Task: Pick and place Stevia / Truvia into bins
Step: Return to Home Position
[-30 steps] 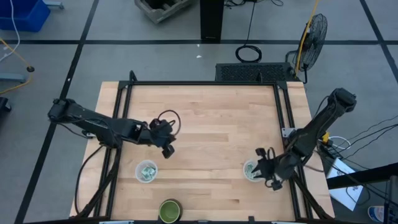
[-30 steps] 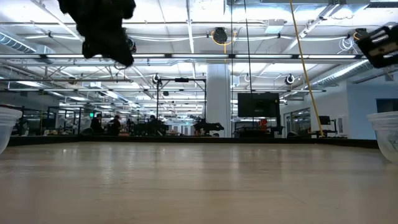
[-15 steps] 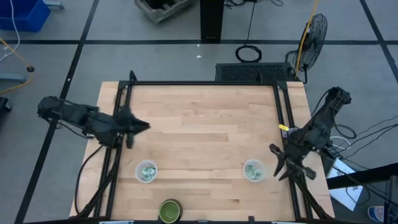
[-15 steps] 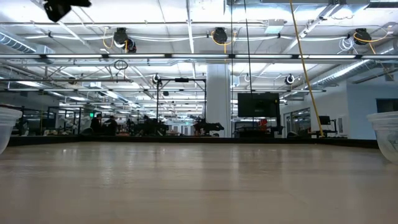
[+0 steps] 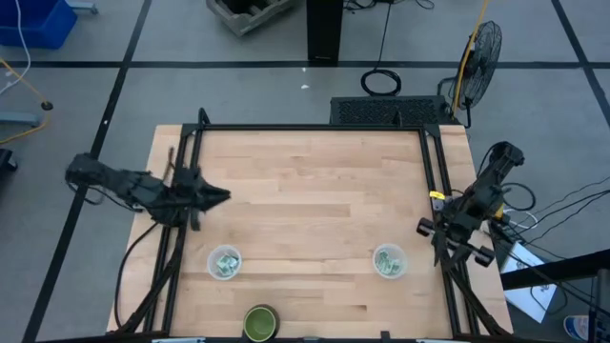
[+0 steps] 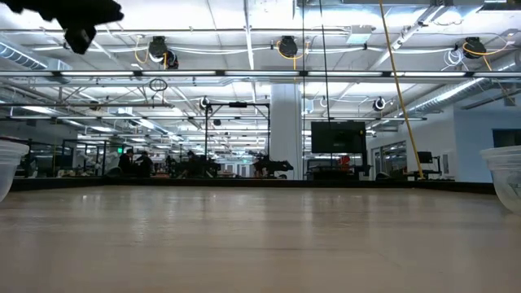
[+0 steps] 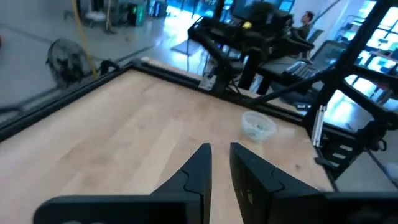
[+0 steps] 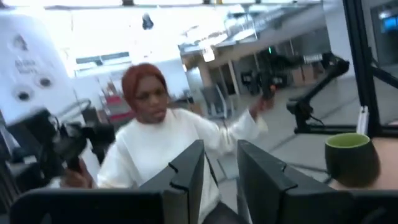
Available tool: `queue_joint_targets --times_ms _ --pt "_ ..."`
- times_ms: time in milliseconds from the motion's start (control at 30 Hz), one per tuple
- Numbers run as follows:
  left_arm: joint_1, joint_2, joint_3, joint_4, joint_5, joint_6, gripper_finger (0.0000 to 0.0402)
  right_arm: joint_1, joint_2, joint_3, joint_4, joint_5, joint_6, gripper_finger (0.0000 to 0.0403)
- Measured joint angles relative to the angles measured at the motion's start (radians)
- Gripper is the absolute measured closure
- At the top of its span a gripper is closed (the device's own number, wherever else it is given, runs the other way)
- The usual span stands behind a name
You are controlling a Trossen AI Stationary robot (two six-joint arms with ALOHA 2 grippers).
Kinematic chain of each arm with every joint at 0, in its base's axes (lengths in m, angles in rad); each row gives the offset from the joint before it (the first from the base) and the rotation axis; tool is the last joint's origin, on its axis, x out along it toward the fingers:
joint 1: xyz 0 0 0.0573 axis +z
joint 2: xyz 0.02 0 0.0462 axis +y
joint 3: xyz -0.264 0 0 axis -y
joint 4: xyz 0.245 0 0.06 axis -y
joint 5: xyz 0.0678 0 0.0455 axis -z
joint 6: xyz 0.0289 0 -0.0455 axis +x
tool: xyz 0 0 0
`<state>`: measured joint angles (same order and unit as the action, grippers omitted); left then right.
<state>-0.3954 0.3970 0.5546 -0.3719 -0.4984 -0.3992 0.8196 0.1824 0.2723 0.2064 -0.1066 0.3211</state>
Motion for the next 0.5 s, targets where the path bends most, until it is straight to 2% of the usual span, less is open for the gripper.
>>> queue_joint_targets --times_ms 133,233,300,500 --pt "0.019 0.000 -0.152 0.248 -0.007 0.127 0.0339 0.000 -0.099 -0.109 0.065 -0.001 -0.034 0.0314" --pt "0.071 -0.025 -0.189 0.342 -0.025 0.170 0.0339 -0.010 -0.180 -0.156 0.063 -0.001 -0.093 0.0312" --pt "0.120 -0.052 -0.187 0.364 -0.017 0.183 0.0339 -0.029 -0.180 -0.160 0.075 -0.003 -0.092 0.0312" --pt "0.265 -0.149 -0.165 0.370 0.150 0.214 0.0339 -0.102 -0.181 -0.134 0.018 -0.028 -0.117 0.0313"
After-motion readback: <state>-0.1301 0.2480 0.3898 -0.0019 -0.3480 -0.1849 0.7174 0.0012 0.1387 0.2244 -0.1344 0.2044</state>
